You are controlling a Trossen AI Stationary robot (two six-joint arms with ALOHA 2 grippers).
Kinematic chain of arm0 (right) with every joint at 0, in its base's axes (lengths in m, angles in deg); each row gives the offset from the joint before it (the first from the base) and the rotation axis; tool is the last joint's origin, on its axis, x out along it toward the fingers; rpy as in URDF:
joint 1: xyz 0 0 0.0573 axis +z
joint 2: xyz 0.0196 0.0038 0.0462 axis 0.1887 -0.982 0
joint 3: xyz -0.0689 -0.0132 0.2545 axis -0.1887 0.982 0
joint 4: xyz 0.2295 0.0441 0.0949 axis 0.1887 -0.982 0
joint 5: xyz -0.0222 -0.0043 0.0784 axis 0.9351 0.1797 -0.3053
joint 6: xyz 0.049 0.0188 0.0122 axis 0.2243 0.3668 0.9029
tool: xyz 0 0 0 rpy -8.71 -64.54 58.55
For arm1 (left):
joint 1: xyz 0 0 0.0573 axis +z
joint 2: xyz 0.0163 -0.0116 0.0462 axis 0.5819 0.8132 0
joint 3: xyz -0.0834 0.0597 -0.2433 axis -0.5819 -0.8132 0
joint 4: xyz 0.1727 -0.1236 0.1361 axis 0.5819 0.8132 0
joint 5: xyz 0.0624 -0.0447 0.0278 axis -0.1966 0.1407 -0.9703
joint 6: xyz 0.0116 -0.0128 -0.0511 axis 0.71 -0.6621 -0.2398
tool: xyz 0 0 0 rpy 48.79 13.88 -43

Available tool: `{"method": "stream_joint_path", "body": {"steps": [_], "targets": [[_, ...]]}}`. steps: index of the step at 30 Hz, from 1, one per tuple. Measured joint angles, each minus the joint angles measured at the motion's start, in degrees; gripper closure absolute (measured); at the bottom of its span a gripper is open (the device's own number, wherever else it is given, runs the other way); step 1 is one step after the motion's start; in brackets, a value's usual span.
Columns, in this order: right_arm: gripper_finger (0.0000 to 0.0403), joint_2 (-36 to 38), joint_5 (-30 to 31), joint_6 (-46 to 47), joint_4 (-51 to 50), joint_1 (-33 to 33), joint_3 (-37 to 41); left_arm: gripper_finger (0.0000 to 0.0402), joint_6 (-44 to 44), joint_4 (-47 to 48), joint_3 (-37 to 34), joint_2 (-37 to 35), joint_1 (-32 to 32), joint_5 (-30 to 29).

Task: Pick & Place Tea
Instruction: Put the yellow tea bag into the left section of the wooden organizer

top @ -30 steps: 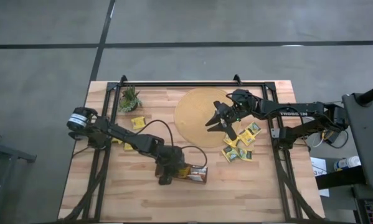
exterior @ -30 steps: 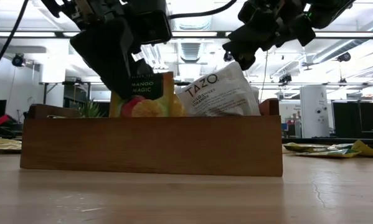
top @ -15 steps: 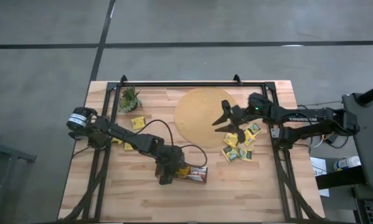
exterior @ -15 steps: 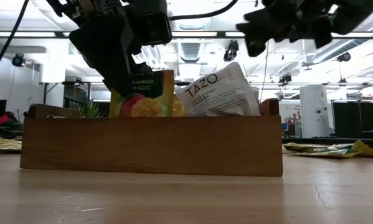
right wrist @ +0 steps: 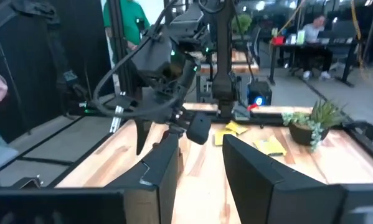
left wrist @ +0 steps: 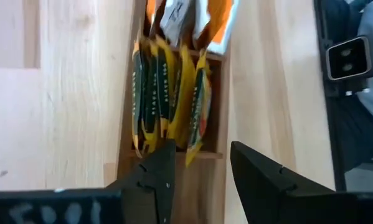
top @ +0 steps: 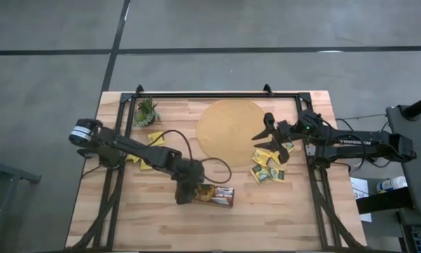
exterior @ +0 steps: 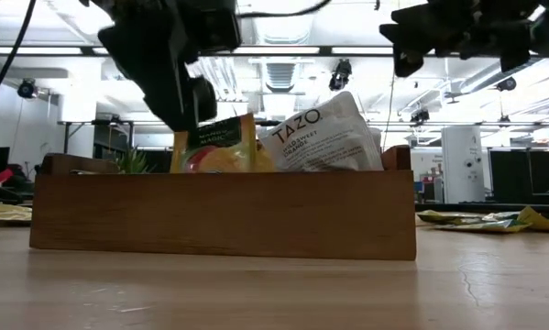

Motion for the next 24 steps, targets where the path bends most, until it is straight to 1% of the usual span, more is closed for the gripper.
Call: {"method": "stream_joint_path", "body": {"steps": [3, 6, 9, 13, 18, 21, 24], "targets": [[0.0285, 0.4, 0.2, 0.8, 6.5, 0.0, 3.7, 0.0255, 0.0, 0.3, 0.0, -1.2, 0.0, -1.0], [0.0287, 0.6, 0.2, 2.3, 14.1, 0.0, 7.8, 0.0255, 0.4, 1.0, 0.0, -2.6, 0.0, -3.8], [0.0287, 0.6, 0.9, 2.5, 19.1, 0.0, 10.9, 0.0255, 1.5, 1.5, 0.0, -4.6, 0.0, -7.2], [0.0282, 2.2, 4.4, 2.8, 20.0, 0.0, 13.3, 0.0255, 2.5, 1.5, 0.0, -8.1, 0.0, -11.7], [0.0275, 6.8, 5.5, 2.5, 21.8, 0.7, 17.5, 0.0255, 4.7, -0.3, -1.1, -12.1, -0.2, -18.1], [0.0272, 11.0, 6.1, 2.5, 22.4, 1.0, 20.3, 0.0255, 7.5, -6.2, -3.4, -14.6, -0.2, -20.3], [0.0270, 15.6, 7.8, 3.2, 20.6, 1.6, 21.8, 0.0255, 10.7, -13.1, -7.0, -17.3, -0.2, -20.4]]}}
